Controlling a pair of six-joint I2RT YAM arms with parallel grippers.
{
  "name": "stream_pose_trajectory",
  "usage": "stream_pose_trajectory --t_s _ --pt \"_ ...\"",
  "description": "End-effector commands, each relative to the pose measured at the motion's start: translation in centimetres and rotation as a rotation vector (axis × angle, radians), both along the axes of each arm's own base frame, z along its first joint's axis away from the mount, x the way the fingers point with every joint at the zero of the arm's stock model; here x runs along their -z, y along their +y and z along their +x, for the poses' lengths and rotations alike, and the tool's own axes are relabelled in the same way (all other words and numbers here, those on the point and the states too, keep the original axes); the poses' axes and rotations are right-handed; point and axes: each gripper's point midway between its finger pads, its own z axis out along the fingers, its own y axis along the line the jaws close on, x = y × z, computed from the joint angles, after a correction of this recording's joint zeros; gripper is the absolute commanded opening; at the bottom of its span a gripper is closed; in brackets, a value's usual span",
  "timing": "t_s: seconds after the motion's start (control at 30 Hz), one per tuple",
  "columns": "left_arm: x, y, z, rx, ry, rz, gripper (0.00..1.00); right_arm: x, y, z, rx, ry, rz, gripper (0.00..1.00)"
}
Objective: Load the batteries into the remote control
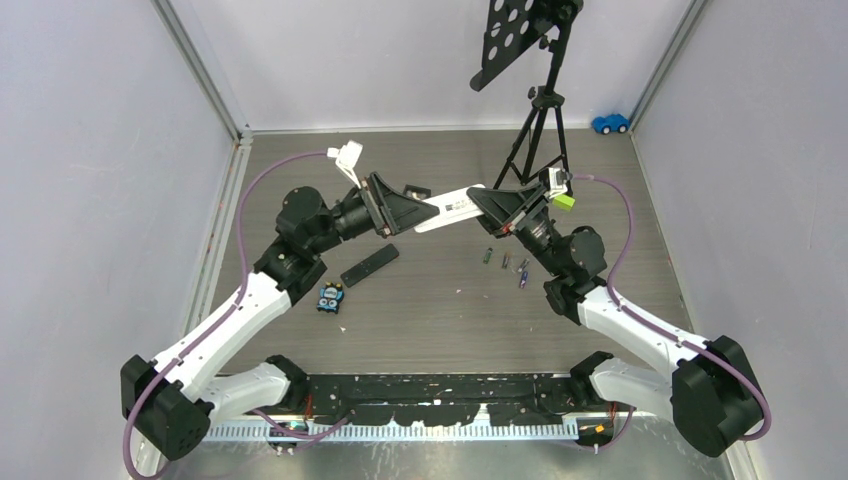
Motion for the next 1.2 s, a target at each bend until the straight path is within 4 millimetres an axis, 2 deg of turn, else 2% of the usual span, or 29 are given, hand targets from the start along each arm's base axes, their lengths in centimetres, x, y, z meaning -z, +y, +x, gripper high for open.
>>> stream_pose_trajectory --t_s 0.0,0.1,0.23,0.43,0.47,0.6,0.67,0.77,0.8,0.87,1.0,1.1,1.17 --pt "-2.7 0.8 -0.4 -0.002 -0.066 -0.078 0.52 -2.3 -0.8 -1.4 -0.007 -0.082 0.066 0.24" --pt "-2.1 0.4 -0.3 0.018 -0.043 -0.088 0.51 -2.2 -0.8 -1.3 -0.011 -0.082 0.076 0.24" --pt "-1.7 -0.3 -0.2 0.062 -0.020 -0.112 0.40 -1.8 -0.6 -1.1 -0.013 -0.073 0.074 0.24" --pt "-0.6 -0.7 -0.2 0.084 0.014 -0.103 0.40 -1.4 -0.6 -0.6 0.002 -0.065 0.068 0.25" --pt "-0.5 -0.7 -0.2 0.084 0.016 -0.101 0.36 -1.2 -0.6 -0.6 0.007 -0.064 0.068 0.26" --pt "-0.1 -0.7 -0.2 0.090 0.020 -0.091 0.02 -0.6 -0.6 -0.3 0.014 -0.046 0.063 0.28" --pt "0.5 -0.7 -0.1 0.083 0.019 -0.071 0.00 0.2 -0.6 0.1 0.025 -0.020 0.045 0.39" --pt "2.6 -0.1 0.5 0.055 0.042 0.011 0.00 3.4 -0.7 1.6 0.074 0.089 -0.058 0.70" --pt "3.4 0.1 0.7 0.045 0.049 0.050 0.00 5.8 -0.6 2.3 0.092 0.171 -0.143 0.78" --pt "5.5 0.6 1.0 0.027 0.065 0.140 0.00 8.7 -1.0 2.6 0.132 0.240 -0.286 0.86" --pt "10.0 1.0 0.9 0.045 0.122 0.306 0.00 12.9 -3.1 2.3 0.239 0.309 -0.568 0.85" --pt "13.2 0.6 0.9 0.089 0.196 0.358 0.00 15.2 -4.3 1.7 0.264 0.345 -0.721 0.73" --pt "15.9 0.0 1.3 0.117 0.275 0.386 0.00 16.7 -4.3 1.0 0.226 0.356 -0.809 0.64"
